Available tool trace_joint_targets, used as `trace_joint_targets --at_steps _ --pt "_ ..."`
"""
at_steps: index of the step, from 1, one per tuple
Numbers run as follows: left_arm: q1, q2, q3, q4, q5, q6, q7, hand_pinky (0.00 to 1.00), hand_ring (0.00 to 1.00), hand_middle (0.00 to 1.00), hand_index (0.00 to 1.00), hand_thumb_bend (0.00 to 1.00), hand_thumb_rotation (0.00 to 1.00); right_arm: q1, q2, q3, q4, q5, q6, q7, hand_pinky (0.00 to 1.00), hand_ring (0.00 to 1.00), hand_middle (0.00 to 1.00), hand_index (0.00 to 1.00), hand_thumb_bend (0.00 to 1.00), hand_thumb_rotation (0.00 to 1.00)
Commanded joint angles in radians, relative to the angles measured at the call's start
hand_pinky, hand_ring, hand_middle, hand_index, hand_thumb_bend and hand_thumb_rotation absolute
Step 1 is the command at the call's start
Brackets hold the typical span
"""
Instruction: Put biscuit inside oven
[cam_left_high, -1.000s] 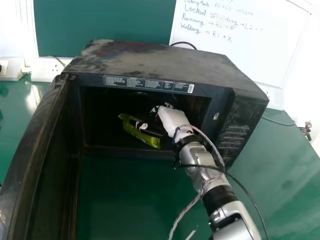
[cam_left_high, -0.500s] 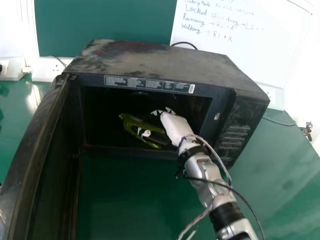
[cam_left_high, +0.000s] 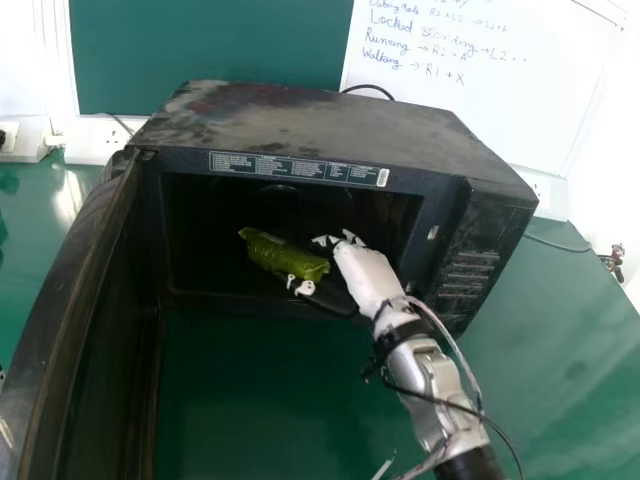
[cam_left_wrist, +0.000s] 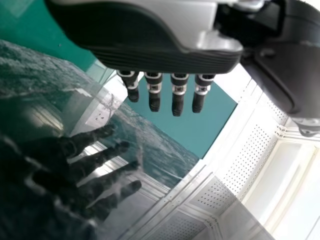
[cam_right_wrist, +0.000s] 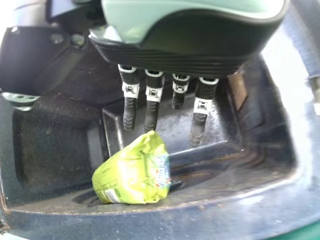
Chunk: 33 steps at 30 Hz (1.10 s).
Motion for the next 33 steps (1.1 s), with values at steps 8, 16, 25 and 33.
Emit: trace_joint_targets --at_steps 8,16,25,33 --pt "-0.004 -0.001 0.007 0.004 -0.011 0.009 0.000 0.97 1.00 1.00 1.00 0.84 0.78 0.137 -0.046 -0.052 -0.175 -0.012 0.034 0.040 0.63 0.83 0.86 0.86 0.98 0.39" --pt "-0.008 0.002 0.011 0.011 -0.017 0.013 -0.006 0.97 1.00 1.00 1.00 0.85 0.77 0.213 -0.075 -0.083 -0.272 -0.021 0.029 0.064 0.62 0.83 0.87 0.87 1.00 0.40" --pt "-0.017 0.011 0.019 0.025 -0.025 0.012 -0.018 0.98 1.00 1.00 1.00 0.85 0.77 0.285 -0.091 -0.131 -0.368 0.007 0.043 0.120 0.69 0.86 0.90 0.89 1.00 0.44" --pt "-0.023 0.010 0.022 0.028 -0.022 0.013 -0.009 0.97 1.00 1.00 1.00 0.84 0.78 0.360 -0.100 -0.183 -0.421 0.011 0.004 0.089 0.68 0.89 0.91 0.90 1.00 0.57"
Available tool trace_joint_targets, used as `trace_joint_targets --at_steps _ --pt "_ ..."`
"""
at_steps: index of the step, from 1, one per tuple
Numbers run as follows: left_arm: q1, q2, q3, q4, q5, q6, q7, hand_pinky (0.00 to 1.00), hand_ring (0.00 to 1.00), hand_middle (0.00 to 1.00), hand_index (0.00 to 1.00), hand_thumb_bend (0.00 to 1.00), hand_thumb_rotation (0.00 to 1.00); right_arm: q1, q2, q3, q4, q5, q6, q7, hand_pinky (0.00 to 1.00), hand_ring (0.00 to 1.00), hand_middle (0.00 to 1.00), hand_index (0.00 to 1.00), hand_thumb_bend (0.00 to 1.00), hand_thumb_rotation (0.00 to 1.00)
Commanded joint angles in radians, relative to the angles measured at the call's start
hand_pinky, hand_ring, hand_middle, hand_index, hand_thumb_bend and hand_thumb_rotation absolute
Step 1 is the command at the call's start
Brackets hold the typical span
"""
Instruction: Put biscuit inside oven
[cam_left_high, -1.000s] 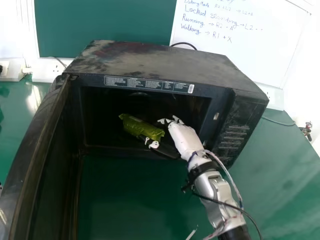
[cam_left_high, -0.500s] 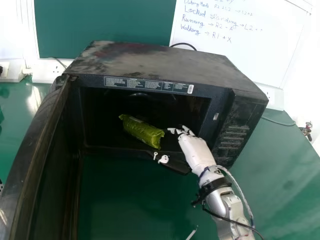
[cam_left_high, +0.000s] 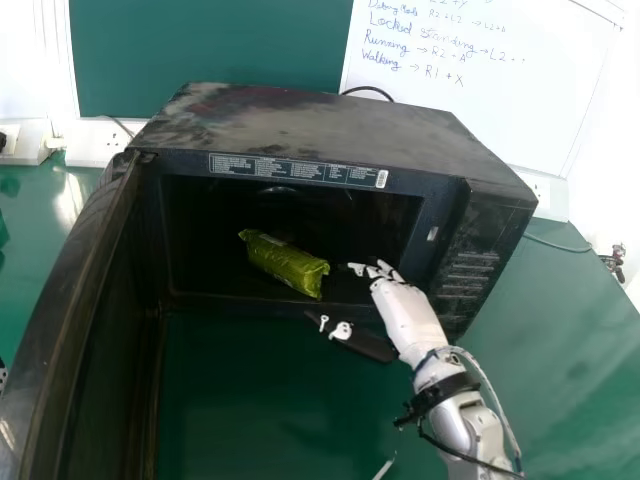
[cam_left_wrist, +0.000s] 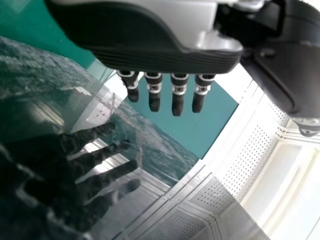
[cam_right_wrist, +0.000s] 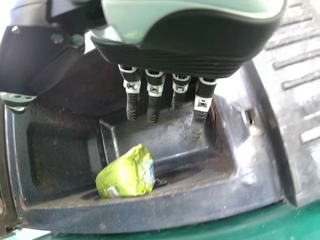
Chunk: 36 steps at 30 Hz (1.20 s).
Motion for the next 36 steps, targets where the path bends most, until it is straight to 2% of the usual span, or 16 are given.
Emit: trace_joint_targets --at_steps 1,7,13,24,31,36 --pt "-0.002 0.005 0.014 0.002 -0.006 0.003 -0.002 0.97 1.00 1.00 1.00 0.84 0.78 0.037 -0.010 -0.020 -0.022 0.016 -0.022 -0.015 0.68 0.89 0.91 0.90 1.00 0.58" --pt "-0.015 0.013 0.024 0.016 -0.012 0.005 -0.008 0.96 1.00 1.00 1.00 0.85 0.76 0.112 -0.016 -0.081 -0.069 0.062 -0.033 -0.014 0.73 0.91 0.92 0.91 1.00 0.62" --pt "-0.023 0.013 0.029 0.020 -0.012 0.010 -0.008 0.97 1.00 1.00 1.00 0.85 0.77 0.192 -0.024 -0.144 -0.118 0.103 -0.055 -0.019 0.73 0.90 0.93 0.92 1.00 0.65" --pt "-0.038 0.025 0.047 0.046 -0.023 0.014 -0.031 0.98 1.00 1.00 1.00 0.86 0.76 0.346 0.026 -0.255 -0.184 0.204 -0.085 -0.072 0.75 0.88 0.92 0.92 1.00 0.76" --pt "-0.050 0.023 0.050 0.058 -0.039 0.014 -0.047 1.00 1.00 1.00 1.00 0.86 0.74 0.391 0.043 -0.295 -0.165 0.208 -0.134 -0.138 0.77 0.86 0.91 0.92 0.91 0.86" --pt "-0.058 0.023 0.050 0.059 -0.040 0.014 -0.056 0.99 1.00 1.00 1.00 0.86 0.75 0.392 0.084 -0.337 -0.123 0.357 -0.145 -0.118 0.79 0.88 0.93 0.93 0.87 0.96"
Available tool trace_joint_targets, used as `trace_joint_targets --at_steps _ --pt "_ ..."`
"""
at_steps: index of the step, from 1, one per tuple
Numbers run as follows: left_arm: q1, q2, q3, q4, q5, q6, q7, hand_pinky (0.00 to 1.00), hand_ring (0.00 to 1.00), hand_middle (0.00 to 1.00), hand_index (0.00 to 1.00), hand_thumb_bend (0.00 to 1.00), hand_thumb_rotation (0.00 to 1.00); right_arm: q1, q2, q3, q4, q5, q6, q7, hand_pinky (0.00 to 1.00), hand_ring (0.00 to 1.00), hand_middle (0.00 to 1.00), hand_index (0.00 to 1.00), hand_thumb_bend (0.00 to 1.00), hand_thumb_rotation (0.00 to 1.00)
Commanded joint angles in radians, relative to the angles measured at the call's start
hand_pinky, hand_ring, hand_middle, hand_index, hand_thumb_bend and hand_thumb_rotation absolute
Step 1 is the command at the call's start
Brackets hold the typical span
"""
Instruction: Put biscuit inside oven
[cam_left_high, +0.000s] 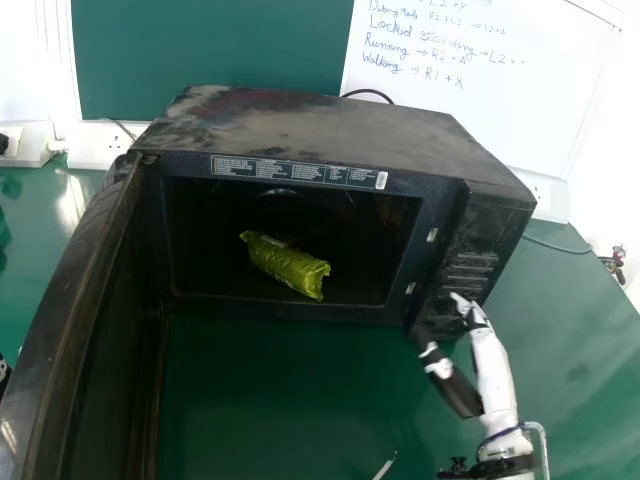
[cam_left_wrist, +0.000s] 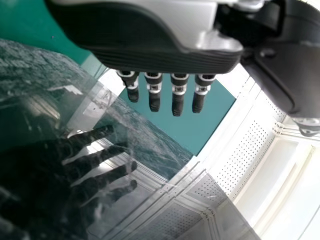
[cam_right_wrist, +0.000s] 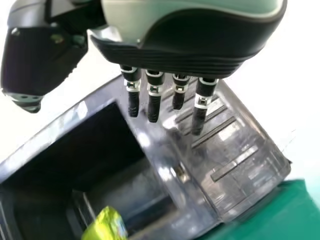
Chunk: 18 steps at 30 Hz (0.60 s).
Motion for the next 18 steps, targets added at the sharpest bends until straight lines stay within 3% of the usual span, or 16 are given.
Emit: trace_joint_targets --at_steps 1,6,18 --pt "0.001 0.002 0.010 0.007 -0.005 0.004 -0.008 1.00 1.00 1.00 1.00 0.85 0.75 0.003 0.019 -0.028 0.025 0.070 -0.001 0.018 0.79 0.88 0.93 0.93 0.87 0.97" --pt "-0.002 0.004 0.009 0.007 -0.007 0.016 -0.003 0.99 1.00 1.00 1.00 0.87 0.73 -0.003 0.017 -0.061 0.075 0.144 -0.012 0.036 0.82 0.89 0.93 0.94 0.85 0.99" --pt "-0.012 0.001 0.013 0.018 -0.006 0.022 0.001 0.95 1.00 0.99 1.00 0.89 0.71 0.011 0.022 -0.093 0.104 0.183 -0.029 0.058 0.84 0.91 0.94 0.95 0.82 1.00"
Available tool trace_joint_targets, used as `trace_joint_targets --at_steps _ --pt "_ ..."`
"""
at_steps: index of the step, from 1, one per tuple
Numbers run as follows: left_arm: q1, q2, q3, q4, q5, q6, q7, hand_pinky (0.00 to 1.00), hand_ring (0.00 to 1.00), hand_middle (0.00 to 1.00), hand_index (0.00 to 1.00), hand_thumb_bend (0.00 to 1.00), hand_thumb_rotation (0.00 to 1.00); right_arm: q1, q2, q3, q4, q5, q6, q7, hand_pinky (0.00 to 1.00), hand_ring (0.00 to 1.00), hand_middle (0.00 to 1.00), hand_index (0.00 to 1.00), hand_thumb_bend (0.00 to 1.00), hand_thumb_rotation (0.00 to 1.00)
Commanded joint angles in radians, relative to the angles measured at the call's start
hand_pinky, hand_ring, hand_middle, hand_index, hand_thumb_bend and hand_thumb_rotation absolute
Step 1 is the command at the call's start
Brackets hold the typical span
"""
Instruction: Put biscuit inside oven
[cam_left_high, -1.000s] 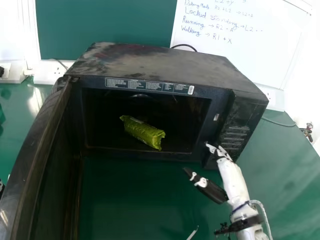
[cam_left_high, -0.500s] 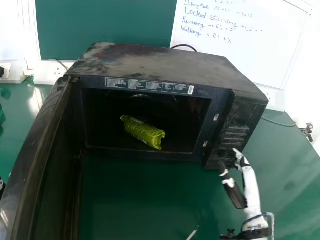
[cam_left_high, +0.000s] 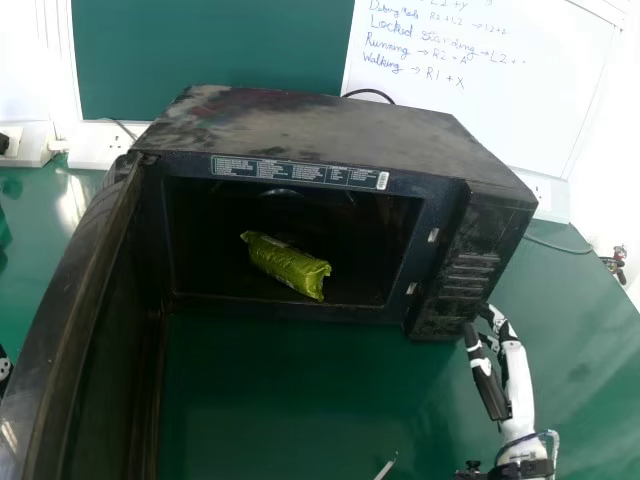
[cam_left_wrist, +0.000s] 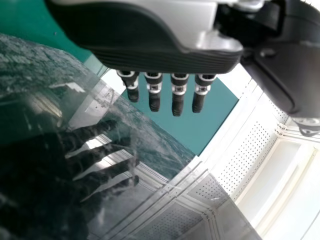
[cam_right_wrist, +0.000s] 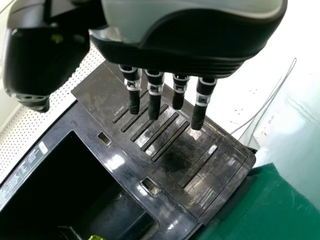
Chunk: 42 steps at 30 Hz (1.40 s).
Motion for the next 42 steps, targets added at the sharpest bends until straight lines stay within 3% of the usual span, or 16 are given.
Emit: trace_joint_targets --at_steps 1,6,10,15,19,22,25,28,34,39,42 --pt "0.000 0.001 0.013 0.011 -0.004 0.004 -0.002 0.95 1.00 0.99 1.00 0.88 0.71 0.010 0.001 -0.013 0.013 0.017 -0.010 0.008 0.84 0.91 0.94 0.95 0.83 1.00" --pt "-0.007 0.004 0.018 0.033 -0.005 -0.014 -0.037 0.96 1.00 1.00 1.00 0.87 0.71 0.018 0.015 -0.032 0.009 0.063 0.015 0.019 0.81 0.94 0.96 0.95 0.83 1.00" --pt "-0.029 -0.018 0.024 0.081 0.042 -0.108 -0.077 0.94 0.99 1.00 1.00 0.86 0.69 0.016 0.028 -0.064 0.020 0.128 0.043 0.030 0.86 0.94 0.95 0.96 0.82 1.00" --pt "-0.066 -0.065 0.019 0.178 0.104 -0.300 -0.132 0.91 0.97 0.98 1.00 0.88 0.59 0.004 0.031 -0.101 0.053 0.223 0.071 0.070 0.88 0.95 0.96 0.96 0.82 1.00" --pt "-0.122 -0.077 0.024 0.317 0.127 -0.501 -0.217 0.91 0.98 0.99 1.00 0.85 0.62 -0.007 0.034 -0.119 0.070 0.292 0.098 0.096 0.92 0.97 0.98 0.97 0.87 1.00" --pt "-0.169 -0.076 0.035 0.432 0.175 -0.662 -0.230 0.86 0.96 0.99 1.00 0.84 0.66 -0.013 0.030 -0.124 0.083 0.286 0.098 0.086 0.89 0.96 0.97 0.96 0.87 1.00" --pt "-0.200 -0.072 0.027 0.512 0.190 -0.771 -0.235 0.85 0.96 0.99 1.00 0.84 0.67 -0.018 0.029 -0.131 0.096 0.291 0.093 0.086 0.89 0.95 0.96 0.95 0.87 1.00" --pt "-0.221 -0.062 0.017 0.575 0.210 -0.850 -0.230 0.85 0.95 1.00 1.00 0.83 0.69 -0.020 0.029 -0.136 0.105 0.290 0.089 0.088 0.90 0.95 0.97 0.95 0.86 1.00" --pt "-0.267 -0.041 0.031 0.697 0.352 -1.026 -0.153 0.83 0.95 0.99 1.00 0.83 0.77 -0.028 0.032 -0.144 0.121 0.292 0.088 0.085 0.90 0.95 0.96 0.95 0.86 1.00" --pt "-0.271 -0.023 0.059 0.717 0.519 -1.089 -0.056 0.83 0.95 1.00 1.00 0.88 0.79 -0.029 0.032 -0.142 0.122 0.287 0.090 0.085 0.90 0.95 0.96 0.95 0.86 1.00" --pt "-0.264 0.003 0.044 0.724 0.575 -1.111 -0.015 0.86 0.96 0.99 1.00 0.87 0.78 -0.028 0.035 -0.141 0.117 0.288 0.091 0.084 0.91 0.95 0.96 0.95 0.87 1.00"
